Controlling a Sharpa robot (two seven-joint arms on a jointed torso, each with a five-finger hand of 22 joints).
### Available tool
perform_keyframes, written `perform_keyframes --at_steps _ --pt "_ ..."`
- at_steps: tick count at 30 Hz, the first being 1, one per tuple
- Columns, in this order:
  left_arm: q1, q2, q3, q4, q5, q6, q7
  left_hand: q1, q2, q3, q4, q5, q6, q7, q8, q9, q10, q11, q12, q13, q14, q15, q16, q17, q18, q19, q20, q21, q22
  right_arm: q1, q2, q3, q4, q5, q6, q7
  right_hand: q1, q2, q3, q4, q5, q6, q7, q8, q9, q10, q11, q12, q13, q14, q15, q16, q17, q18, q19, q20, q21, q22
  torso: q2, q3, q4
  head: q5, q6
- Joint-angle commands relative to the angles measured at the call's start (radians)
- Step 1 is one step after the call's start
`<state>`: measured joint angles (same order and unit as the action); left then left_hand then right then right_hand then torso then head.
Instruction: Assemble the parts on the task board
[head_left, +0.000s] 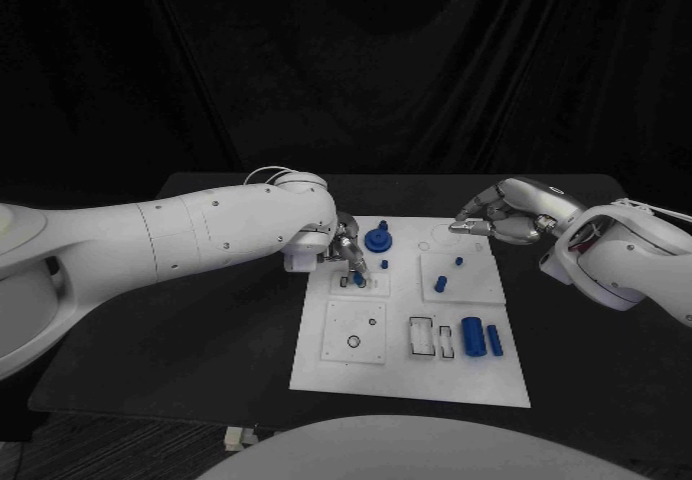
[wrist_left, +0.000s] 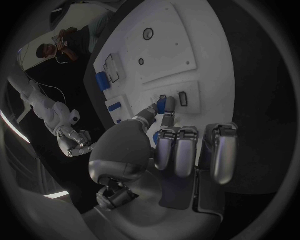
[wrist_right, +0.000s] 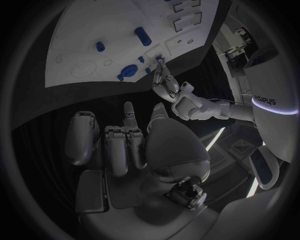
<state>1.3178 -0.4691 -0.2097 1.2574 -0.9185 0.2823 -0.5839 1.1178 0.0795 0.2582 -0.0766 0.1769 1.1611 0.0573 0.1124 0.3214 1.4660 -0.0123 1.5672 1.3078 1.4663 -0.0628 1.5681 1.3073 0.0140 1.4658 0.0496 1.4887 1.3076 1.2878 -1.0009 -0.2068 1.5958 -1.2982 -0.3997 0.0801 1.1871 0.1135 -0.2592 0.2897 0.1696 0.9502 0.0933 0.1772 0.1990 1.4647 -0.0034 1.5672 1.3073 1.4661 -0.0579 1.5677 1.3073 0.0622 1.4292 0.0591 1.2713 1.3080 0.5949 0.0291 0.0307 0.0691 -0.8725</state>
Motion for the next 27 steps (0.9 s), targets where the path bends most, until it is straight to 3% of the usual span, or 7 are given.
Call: perform_keyframes --at_steps 1,27 --pt "-0.008 0.002 -0.003 0.002 0.005 0.005 0.004 -0.017 0.000 0.097 -0.090 -0.023 -0.007 -0.002 0.004 0.003 0.105 -0.007 0.004 0.263 0.105 -0.006 0.003 0.263 0.017 0.022 -0.004 -0.007 0.166 -0.003 0.001 0.001 -0.001 -0.002 0.007 -0.013 0.006 0.000 -0.006 -0.002 0.007 0.006 0.001 -0.006 -0.001 0.106 0.008 0.004 0.263 0.105 0.005 0.003 0.263 0.005 -0.010 0.000 -0.003 0.173 0.000 0.0002 0.0003 0.000 0.000" --pt "-0.010 0.009 -0.003 0.000 0.017 0.013 0.008 -0.021 -0.001 0.094 -0.083 -0.033 -0.014 -0.001 0.002 0.005 0.105 -0.007 0.004 0.263 0.105 -0.007 0.003 0.263 0.021 0.011 -0.005 -0.020 0.153 -0.003 0.000 0.001 -0.001 -0.002 0.009 -0.018 0.007 0.001 -0.007 -0.001 0.007 0.006 0.001 -0.006 -0.001 0.106 0.008 0.004 0.263 0.105 0.006 0.003 0.263 0.006 -0.011 0.000 -0.004 0.173 0.000 0.0000 0.0000 0.000 0.000"
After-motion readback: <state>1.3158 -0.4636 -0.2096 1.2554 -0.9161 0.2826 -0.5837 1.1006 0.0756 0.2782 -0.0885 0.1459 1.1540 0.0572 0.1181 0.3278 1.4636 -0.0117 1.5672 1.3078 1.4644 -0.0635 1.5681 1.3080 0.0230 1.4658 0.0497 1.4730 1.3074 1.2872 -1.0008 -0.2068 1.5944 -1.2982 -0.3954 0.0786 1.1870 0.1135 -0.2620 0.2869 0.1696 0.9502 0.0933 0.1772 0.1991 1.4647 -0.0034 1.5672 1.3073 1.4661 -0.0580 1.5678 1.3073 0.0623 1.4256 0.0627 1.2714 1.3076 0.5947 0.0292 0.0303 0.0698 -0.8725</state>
